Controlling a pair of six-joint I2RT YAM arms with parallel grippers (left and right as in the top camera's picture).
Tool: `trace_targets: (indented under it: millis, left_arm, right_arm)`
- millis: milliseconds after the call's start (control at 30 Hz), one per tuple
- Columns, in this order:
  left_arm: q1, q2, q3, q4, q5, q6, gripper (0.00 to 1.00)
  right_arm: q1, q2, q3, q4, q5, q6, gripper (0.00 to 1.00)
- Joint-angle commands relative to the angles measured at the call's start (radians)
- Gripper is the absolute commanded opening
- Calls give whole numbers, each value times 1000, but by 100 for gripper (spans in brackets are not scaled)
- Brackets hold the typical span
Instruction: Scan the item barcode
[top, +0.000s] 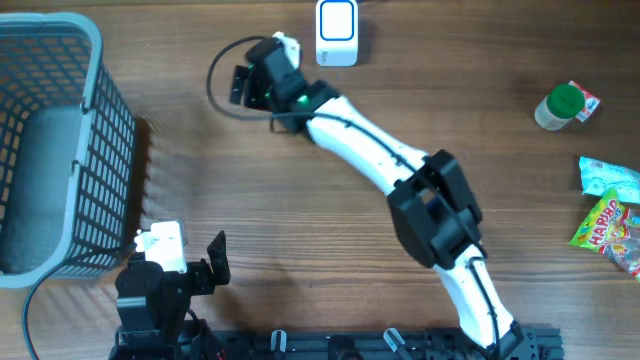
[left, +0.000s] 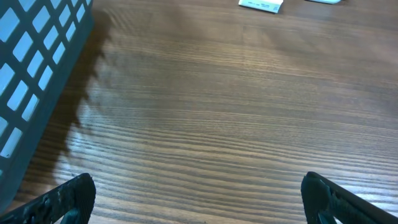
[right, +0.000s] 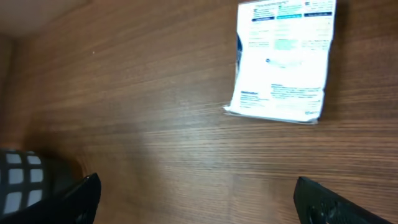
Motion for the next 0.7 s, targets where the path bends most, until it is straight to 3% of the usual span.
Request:
trace_targets:
  millis: [0, 167, 667]
  left_arm:
    - [5, -5, -5, 2, 11, 5, 100]
    - [5, -5, -5, 2, 11, 5, 100]
    - [5, -5, -5, 2, 11, 5, 100]
  right_arm:
    - [18, 0, 9, 110, 254, -69, 100]
    - [5, 63, 10, 218, 406, -119, 99]
    - [-34, 208, 11, 394, 303, -68, 99]
